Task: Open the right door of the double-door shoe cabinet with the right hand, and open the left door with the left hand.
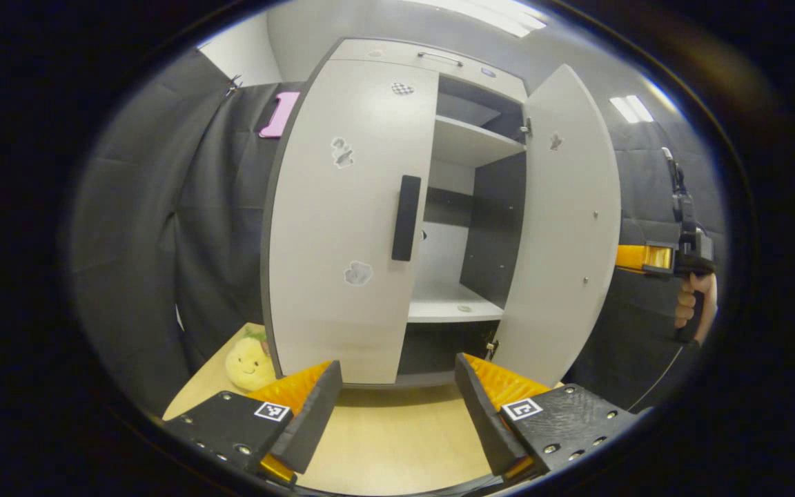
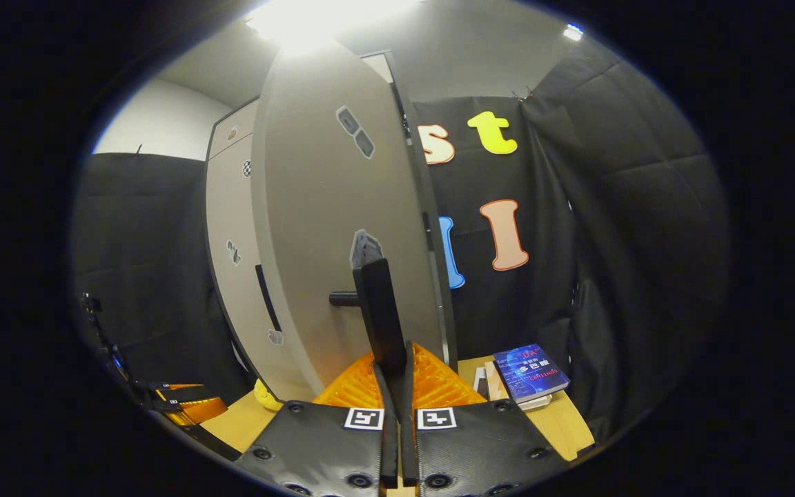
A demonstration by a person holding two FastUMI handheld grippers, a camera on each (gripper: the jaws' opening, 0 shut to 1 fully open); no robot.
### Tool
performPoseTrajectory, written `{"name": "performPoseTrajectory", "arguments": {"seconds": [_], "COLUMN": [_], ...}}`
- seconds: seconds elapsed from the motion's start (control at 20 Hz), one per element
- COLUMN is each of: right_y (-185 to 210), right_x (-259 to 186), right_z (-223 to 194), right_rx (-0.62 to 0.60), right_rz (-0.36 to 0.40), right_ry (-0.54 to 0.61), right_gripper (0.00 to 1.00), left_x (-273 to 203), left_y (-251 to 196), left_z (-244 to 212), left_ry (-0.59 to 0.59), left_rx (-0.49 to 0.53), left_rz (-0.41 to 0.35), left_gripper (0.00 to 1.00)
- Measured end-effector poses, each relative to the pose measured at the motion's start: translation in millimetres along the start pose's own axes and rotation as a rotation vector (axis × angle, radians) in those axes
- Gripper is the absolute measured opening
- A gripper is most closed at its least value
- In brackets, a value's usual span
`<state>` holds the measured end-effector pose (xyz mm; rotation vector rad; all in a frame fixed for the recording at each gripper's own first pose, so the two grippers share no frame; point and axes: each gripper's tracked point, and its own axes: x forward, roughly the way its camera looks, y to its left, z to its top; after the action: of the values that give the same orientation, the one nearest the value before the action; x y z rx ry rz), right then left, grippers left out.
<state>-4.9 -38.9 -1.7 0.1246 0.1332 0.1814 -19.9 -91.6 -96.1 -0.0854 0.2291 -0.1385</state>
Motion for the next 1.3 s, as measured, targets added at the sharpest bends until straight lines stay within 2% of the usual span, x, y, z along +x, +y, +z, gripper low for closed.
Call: {"name": "performPoseTrajectory", "arguments": {"seconds": [0.2,0.25,0.3,0.35,0.5,0.55,0.6,0.9,1.3], "right_y": [-46,-51,-45,-39,-46,-47,-44,-46,-45], "right_x": [-1,3,-5,2,2,3,1,-3,-36], "right_z": [9,11,11,11,14,14,12,11,0], "right_rx": [-0.017,-0.005,0.035,0.055,0.021,0.008,0.001,0.013,-0.002], "right_rz": [-0.097,-0.076,-0.042,-0.041,-0.049,-0.054,-0.051,-0.085,-0.138], "right_ry": [-0.01,-0.007,0.007,0.004,-0.011,-0.009,-0.004,-0.012,0.006], "right_gripper": [0.03,0.03,0.02,0.03,0.03,0.0,0.03,0.03,0.03], "left_x": [10,13,14,15,19,18,19,16,21], "left_y": [-12,-14,-16,-19,-23,-23,-23,-12,7], "left_z": [10,10,12,13,16,16,16,15,30], "left_ry": [-0.028,-0.032,-0.033,-0.035,-0.039,-0.038,-0.037,-0.029,-0.058], "left_rx": [0.026,0.022,0.018,0.017,0.021,0.02,0.019,0.011,0.046], "left_rz": [-0.015,-0.02,-0.025,-0.027,-0.028,-0.029,-0.03,-0.028,-0.051], "left_gripper": [0.94,0.95,0.94,0.94,0.94,0.94,0.94,0.95,0.94]}}
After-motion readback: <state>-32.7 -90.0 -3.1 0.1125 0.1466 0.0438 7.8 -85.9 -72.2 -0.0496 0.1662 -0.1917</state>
